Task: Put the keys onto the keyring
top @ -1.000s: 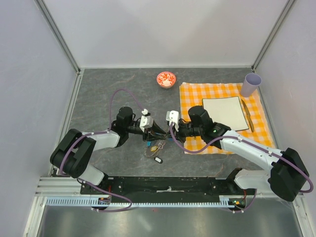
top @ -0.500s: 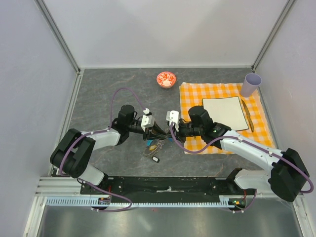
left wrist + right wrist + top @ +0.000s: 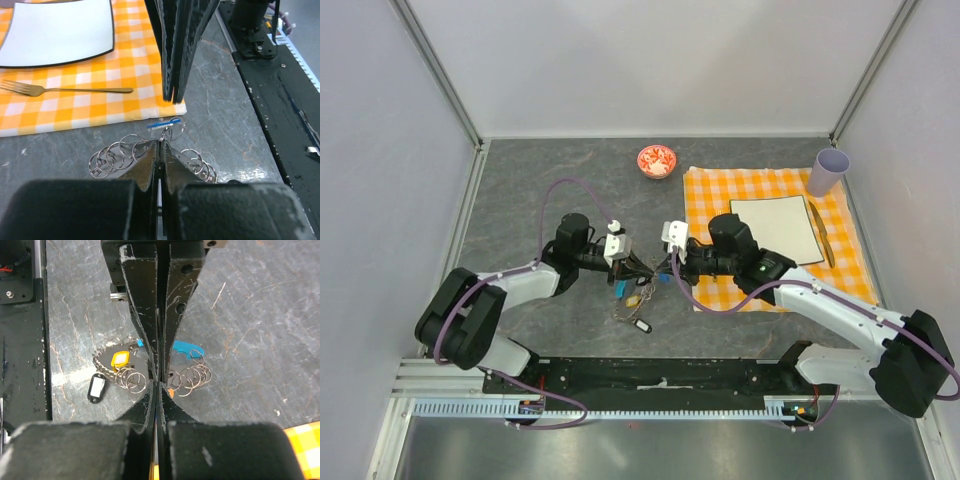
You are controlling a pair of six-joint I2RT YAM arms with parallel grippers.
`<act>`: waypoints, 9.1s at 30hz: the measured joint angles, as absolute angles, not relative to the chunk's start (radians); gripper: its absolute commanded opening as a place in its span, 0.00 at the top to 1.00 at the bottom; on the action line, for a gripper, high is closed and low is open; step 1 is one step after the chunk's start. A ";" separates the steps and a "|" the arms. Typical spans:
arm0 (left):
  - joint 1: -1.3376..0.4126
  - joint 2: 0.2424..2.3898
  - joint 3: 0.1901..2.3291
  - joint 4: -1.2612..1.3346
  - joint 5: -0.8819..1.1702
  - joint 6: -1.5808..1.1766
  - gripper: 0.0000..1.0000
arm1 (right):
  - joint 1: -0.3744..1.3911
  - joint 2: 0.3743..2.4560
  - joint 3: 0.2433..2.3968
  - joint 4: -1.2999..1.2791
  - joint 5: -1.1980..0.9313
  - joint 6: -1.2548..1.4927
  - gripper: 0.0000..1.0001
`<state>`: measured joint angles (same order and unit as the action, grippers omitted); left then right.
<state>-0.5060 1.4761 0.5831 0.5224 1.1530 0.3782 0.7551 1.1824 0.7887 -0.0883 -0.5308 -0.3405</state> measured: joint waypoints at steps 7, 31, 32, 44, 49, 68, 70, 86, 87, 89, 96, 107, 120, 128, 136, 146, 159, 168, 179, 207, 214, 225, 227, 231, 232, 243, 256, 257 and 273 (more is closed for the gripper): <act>-0.441 1.399 0.462 0.754 1.098 0.229 0.98 | 0.755 1.149 0.788 -0.069 -0.507 -0.336 1.00; -0.438 1.285 0.451 0.737 0.969 0.133 0.98 | 0.933 1.182 0.789 0.019 -0.146 -0.468 0.56; -0.440 1.285 0.451 0.734 0.968 0.133 0.98 | 0.942 1.195 0.799 0.017 -0.139 -0.479 0.55; -0.445 1.269 0.451 0.712 0.953 0.133 0.98 | 0.993 1.293 0.877 -0.019 -0.066 -0.554 0.66; -0.445 1.267 0.451 0.709 0.943 0.133 0.98 | 0.993 1.295 0.877 -0.044 -0.036 -0.559 0.80; -0.463 1.215 0.419 0.753 0.869 0.090 0.98 | 1.000 1.250 0.834 0.005 0.028 -0.492 1.00; -0.463 1.213 0.416 0.761 0.862 0.086 0.98 | 1.001 1.231 0.810 0.019 0.032 -0.471 1.00; -0.447 1.198 0.371 0.902 0.762 0.002 0.98 | 0.983 1.194 0.643 0.218 0.064 -0.327 1.00; -0.447 1.200 0.371 0.919 0.762 -0.009 0.98 | 0.980 1.195 0.632 0.241 0.059 -0.316 1.00; -0.447 1.205 0.371 0.938 0.766 -0.019 0.92 | 0.976 1.198 0.623 0.267 0.051 -0.303 1.00; -0.447 1.226 0.406 0.849 0.833 0.019 0.58 | 0.965 1.203 0.622 0.277 0.038 -0.322 1.00; -0.443 1.186 0.463 0.655 0.878 0.179 0.52 | 0.965 1.242 0.720 0.218 -0.004 -0.461 1.00; -0.438 1.222 0.559 0.464 0.928 0.319 0.58 | 0.965 1.256 0.756 0.163 -0.063 -0.508 1.00; -0.438 1.268 0.602 0.356 0.978 0.380 0.70 | 0.965 1.256 0.756 0.163 -0.074 -0.513 1.00; -0.438 1.275 0.616 0.317 1.032 0.402 0.74 | 0.965 1.256 0.756 0.161 -0.075 -0.513 1.00; -0.431 1.275 0.616 0.308 1.050 0.413 0.98 | 0.966 1.259 0.756 0.154 -0.078 -0.513 1.00; -0.432 1.259 0.504 0.583 0.996 0.213 0.98 | 0.972 1.227 0.679 0.242 -0.029 -0.429 0.97; -0.429 1.268 0.439 0.799 0.968 0.039 0.98 | 0.973 1.218 0.596 0.413 -0.010 -0.335 0.97; -0.409 1.386 0.360 1.126 0.916 -0.197 0.98 | 0.955 1.309 0.530 0.641 -0.029 -0.156 0.87; -0.410 1.362 0.337 1.254 0.866 -0.235 0.98 | 0.758 1.154 0.533 0.496 -0.269 -0.052 0.70; -0.410 1.363 0.335 1.260 0.884 -0.254 0.98 | 0.740 1.266 0.580 0.574 -0.473 -0.014 0.70; -0.408 1.368 0.326 1.266 0.926 -0.266 0.98 | 0.702 1.338 0.622 0.643 -0.592 0.023 0.75; -0.407 1.368 0.322 1.267 0.926 -0.269 0.98 | 0.701 1.343 0.623 0.643 -0.606 0.026 0.76; -0.407 1.368 0.320 1.267 0.926 -0.274 0.98 | 0.698 1.348 0.624 0.643 -0.633 0.027 0.80; -0.407 1.368 0.320 1.267 0.926 -0.276 0.98 | 0.697 1.350 0.624 0.643 -0.640 0.027 0.80; -0.407 1.373 0.303 1.267 0.926 -0.291 0.98 | 0.674 1.375 0.624 0.638 -0.688 0.025 0.77; -0.407 1.373 0.303 1.267 0.928 -0.307 0.98 | 0.664 1.407 0.630 0.640 -0.755 0.023 0.78; -0.407 1.373 0.303 1.267 0.928 -0.310 0.98 | 0.664 1.409 0.633 0.640 -0.761 0.023 0.78; -0.394 1.338 0.302 1.281 0.933 -0.291 0.60 | 0.663 1.363 0.771 0.322 -0.725 -0.121 1.00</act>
